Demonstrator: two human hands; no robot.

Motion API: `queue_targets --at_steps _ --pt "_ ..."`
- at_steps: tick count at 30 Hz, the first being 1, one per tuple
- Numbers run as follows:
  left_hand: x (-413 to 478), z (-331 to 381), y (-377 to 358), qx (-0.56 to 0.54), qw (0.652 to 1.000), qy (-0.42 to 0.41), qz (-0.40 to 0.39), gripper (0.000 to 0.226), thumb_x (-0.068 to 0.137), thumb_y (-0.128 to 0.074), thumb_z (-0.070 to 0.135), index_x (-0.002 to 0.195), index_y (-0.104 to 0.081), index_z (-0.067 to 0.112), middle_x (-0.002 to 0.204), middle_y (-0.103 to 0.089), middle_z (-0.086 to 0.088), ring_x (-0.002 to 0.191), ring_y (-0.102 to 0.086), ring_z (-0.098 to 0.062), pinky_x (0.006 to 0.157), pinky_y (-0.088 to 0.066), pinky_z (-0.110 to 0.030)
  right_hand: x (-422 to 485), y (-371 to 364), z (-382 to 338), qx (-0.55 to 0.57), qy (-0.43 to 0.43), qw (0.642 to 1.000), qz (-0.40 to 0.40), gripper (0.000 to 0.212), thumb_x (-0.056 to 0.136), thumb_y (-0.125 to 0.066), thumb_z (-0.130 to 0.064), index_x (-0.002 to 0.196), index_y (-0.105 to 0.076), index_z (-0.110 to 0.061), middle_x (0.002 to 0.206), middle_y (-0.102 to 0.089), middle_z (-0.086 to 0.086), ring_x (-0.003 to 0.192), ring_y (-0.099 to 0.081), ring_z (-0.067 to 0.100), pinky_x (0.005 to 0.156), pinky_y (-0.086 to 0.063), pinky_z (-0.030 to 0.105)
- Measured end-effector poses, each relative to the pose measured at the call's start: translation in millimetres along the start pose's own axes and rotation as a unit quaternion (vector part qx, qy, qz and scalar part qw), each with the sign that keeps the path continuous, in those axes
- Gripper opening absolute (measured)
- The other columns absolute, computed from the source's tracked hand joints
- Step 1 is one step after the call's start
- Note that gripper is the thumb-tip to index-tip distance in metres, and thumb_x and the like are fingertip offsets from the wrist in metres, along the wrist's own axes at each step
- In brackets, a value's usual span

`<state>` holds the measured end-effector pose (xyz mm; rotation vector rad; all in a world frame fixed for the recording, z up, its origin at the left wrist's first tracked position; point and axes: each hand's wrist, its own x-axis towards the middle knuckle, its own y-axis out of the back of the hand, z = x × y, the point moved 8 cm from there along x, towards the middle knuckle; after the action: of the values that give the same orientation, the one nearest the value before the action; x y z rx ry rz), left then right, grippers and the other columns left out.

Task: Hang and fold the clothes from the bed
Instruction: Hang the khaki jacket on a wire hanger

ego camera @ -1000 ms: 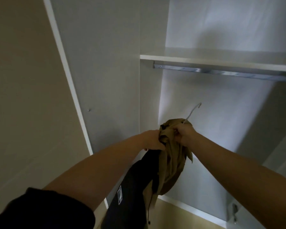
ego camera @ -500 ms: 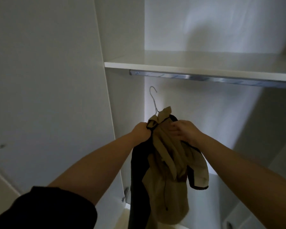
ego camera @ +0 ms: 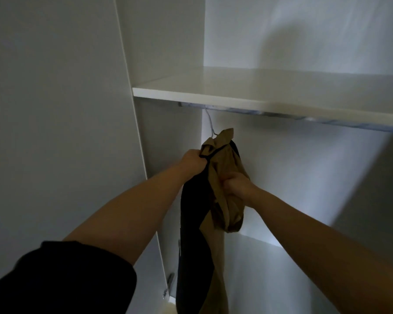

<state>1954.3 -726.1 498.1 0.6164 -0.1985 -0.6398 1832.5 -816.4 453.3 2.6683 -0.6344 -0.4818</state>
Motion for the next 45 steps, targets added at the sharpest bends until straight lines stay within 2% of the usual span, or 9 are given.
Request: queue_targets --at_steps 9,15,21,27,32,34,38,41,45 --pt "96.6 -5.1 4.1 0.055 0.998 0.003 -0.023 0.031 0.097 -0.037 0.008 0.068 -0.044 0.013 0.068 -0.045 -0.004 0.059 -0.042 -0.012 0.050 -0.033 -0.020 80.0 -15.9 -14.0 0.017 -0.008 0.999 0.032 0.043 0.087 -0.052 0.010 0.129 -0.050 0.007 0.127 -0.053 0.027 0.118 -0.051 0.040 0.101 -0.044 0.042" --pt "118.3 -28.5 4.5 0.039 0.999 0.000 -0.011 0.033 0.093 -0.038 0.003 0.062 -0.038 0.011 0.064 -0.042 -0.004 0.056 -0.040 -0.012 0.049 -0.030 -0.021 107.9 -30.5 -12.4 -0.005 0.001 0.999 0.045 0.035 0.089 -0.061 -0.008 0.114 -0.056 0.017 0.114 -0.059 0.033 0.109 -0.056 0.044 0.095 -0.048 0.048" --pt "132.0 -48.7 6.0 0.021 0.999 0.032 0.001 0.032 0.092 -0.040 0.002 0.061 -0.041 0.011 0.065 -0.044 -0.004 0.057 -0.042 -0.013 0.051 -0.033 -0.022 126.5 -21.8 -5.8 -0.064 -0.008 0.993 0.094 0.021 0.092 -0.047 -0.005 0.095 -0.058 0.013 0.085 -0.056 0.022 0.081 -0.055 0.036 0.060 -0.040 0.027" --pt "127.4 -69.9 2.9 0.031 0.998 0.048 -0.020 0.023 0.096 -0.041 0.006 0.101 -0.059 -0.008 0.099 -0.059 -0.026 0.094 -0.057 -0.039 0.077 -0.045 -0.040 133.2 -24.8 5.4 -0.087 -0.001 0.988 0.125 0.023 0.088 -0.050 -0.002 0.103 -0.061 0.011 0.102 -0.064 0.026 0.095 -0.061 0.038 0.073 -0.051 0.039" --pt "121.8 -72.3 0.5 0.041 0.999 0.020 -0.022 0.022 0.094 -0.044 0.007 0.072 -0.048 0.008 0.077 -0.050 -0.007 0.081 -0.050 -0.026 0.069 -0.037 -0.030 130.0 -29.0 13.3 -0.069 0.013 0.984 0.163 0.018 0.089 -0.050 -0.004 0.099 -0.061 0.006 0.086 -0.063 0.020 0.082 -0.060 0.033 0.067 -0.052 0.037" --pt "116.1 -69.8 -1.5 0.056 0.998 0.002 -0.020 0.010 0.095 -0.046 0.011 0.091 -0.055 0.006 0.094 -0.057 -0.012 0.090 -0.055 -0.028 0.077 -0.043 -0.033 124.6 -28.6 14.5 -0.063 0.020 0.983 0.172 0.018 0.091 -0.051 -0.010 0.097 -0.061 0.004 0.082 -0.061 0.017 0.076 -0.058 0.029 0.058 -0.047 0.029" --pt "93.2 -62.6 -3.2 0.153 0.987 -0.034 0.047 0.048 0.092 -0.052 0.017 0.138 -0.040 0.011 0.137 -0.045 -0.013 0.125 -0.043 -0.029 0.102 -0.037 -0.038 108.8 -18.1 20.5 -0.069 0.025 0.980 0.186 0.026 0.094 -0.054 -0.016 0.108 -0.062 0.005 0.104 -0.065 0.021 0.092 -0.062 0.032 0.073 -0.048 0.032" --pt "61.3 -33.1 -12.8 0.213 0.963 -0.120 0.114 0.061 0.092 -0.054 0.021 0.147 -0.029 0.011 0.149 -0.031 -0.014 0.136 -0.027 -0.029 0.112 -0.023 -0.036 85.8 5.3 30.9 -0.058 0.015 0.972 0.229 0.024 0.095 -0.050 -0.013 0.109 -0.062 0.002 0.104 -0.066 0.016 0.094 -0.062 0.026 0.071 -0.043 0.021" --pt "0.8 11.0 -62.3 0.118 0.970 -0.208 0.047 0.057 0.091 -0.057 0.008 0.142 -0.034 0.000 0.147 -0.035 -0.021 0.138 -0.031 -0.032 0.116 -0.010 -0.028 26.3 41.3 51.7 -0.025 0.033 0.957 0.286 0.022 0.095 -0.049 -0.011 0.110 -0.063 -0.002 0.108 -0.065 0.011 0.094 -0.059 0.020 0.075 -0.040 0.017"
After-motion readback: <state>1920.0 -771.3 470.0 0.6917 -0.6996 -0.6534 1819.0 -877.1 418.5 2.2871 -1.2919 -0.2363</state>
